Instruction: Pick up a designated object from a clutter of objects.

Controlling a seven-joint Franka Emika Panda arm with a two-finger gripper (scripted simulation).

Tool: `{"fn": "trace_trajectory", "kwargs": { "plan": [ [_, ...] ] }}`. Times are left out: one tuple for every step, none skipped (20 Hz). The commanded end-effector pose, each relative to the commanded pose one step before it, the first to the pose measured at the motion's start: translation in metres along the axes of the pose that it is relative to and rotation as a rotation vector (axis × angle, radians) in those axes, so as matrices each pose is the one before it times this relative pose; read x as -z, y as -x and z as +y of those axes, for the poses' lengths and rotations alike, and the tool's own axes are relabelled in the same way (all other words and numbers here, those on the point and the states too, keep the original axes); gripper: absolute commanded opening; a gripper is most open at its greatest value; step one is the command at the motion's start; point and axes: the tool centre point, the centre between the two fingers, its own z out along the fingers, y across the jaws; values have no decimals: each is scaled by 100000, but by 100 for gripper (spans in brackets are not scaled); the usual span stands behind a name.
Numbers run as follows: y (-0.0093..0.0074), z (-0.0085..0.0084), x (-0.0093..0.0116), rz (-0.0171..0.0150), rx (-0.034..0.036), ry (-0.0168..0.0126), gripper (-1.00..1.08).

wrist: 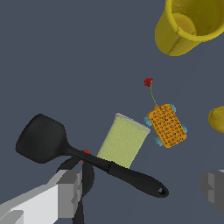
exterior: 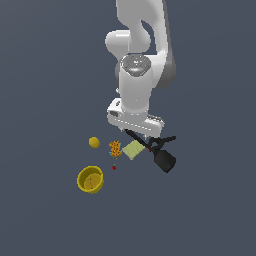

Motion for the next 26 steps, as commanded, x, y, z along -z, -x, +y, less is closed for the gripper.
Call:
{"fn": "trace_trajectory", "kwargs": {
  "plan": [
    [118,-102,-1805,538,-6345,-88,100],
    [74,-21,-707,196,-2479,-27,100],
    [86,-12,-703,198,-2478,-28,100],
    [97,-2,-698,200,-2478,-29,100],
    [107,8,-694,202,-2478,-30,100],
    [117,19,-688,205,-2477,-31,100],
    [126,30,-677,205,-2452,-32,100],
    [127,40,-639,197,-2336,-31,100],
    [127,47,-600,189,-2207,-31,100],
    [125,53,-561,180,-2080,-30,100],
    [122,59,-523,171,-1954,-30,100],
    [118,62,-486,161,-1827,-29,100],
    [113,64,-449,151,-1699,-28,100],
    [106,66,-413,141,-1574,-27,100],
    [99,65,-378,131,-1447,-25,100],
    [93,63,-343,120,-1320,-24,100],
    [84,61,-308,110,-1196,-22,100],
    [77,57,-274,99,-1067,-20,100],
    [68,53,-241,88,-943,-18,100],
    [59,48,-208,76,-818,-16,100],
    [51,41,-175,65,-689,-14,100],
    [41,35,-143,53,-565,-12,100],
    [32,28,-111,42,-440,-9,100],
    [24,19,-79,29,-311,-7,100],
    [14,12,-47,18,-188,-4,100],
    [2,6,-16,7,-69,-1,100]
  ]
}}
